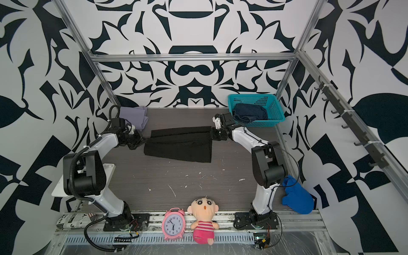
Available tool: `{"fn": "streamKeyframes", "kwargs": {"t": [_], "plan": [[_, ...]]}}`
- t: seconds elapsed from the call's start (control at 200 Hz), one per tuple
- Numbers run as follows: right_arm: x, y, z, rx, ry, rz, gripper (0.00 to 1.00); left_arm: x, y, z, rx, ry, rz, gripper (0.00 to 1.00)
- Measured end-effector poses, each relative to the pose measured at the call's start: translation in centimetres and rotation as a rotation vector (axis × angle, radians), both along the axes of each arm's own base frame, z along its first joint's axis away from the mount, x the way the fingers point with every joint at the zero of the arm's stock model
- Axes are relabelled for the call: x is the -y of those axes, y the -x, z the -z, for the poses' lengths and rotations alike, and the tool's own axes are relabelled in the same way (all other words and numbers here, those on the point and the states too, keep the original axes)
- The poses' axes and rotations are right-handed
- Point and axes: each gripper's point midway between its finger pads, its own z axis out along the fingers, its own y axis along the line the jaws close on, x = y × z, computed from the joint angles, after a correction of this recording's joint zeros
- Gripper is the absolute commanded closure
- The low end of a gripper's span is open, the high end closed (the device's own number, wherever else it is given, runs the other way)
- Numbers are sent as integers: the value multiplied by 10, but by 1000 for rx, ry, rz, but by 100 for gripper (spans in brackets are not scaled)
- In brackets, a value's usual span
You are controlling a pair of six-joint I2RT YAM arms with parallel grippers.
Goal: Fold and stack skirts
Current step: Fold the skirt at the center of the table.
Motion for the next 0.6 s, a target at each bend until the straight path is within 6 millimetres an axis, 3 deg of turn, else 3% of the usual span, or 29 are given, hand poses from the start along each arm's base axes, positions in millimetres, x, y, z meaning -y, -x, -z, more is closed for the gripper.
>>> {"fn": "streamKeyframes", "kwargs": {"t": [0.11,0.26,0.4,0.6], "plan": [[2,9,5,5,-3,-5,100,1,13,13,-23,-1,2,100],[10,46,14,-4,-16,-18,100,6,46,22,-44,2,5,100],[15,75,6,35,-45,-39,100,9,69,8,3,-14,2,100],[13,74,-20,135,-75,-56,100,7,65,-26,103,-33,-5,100]]}}
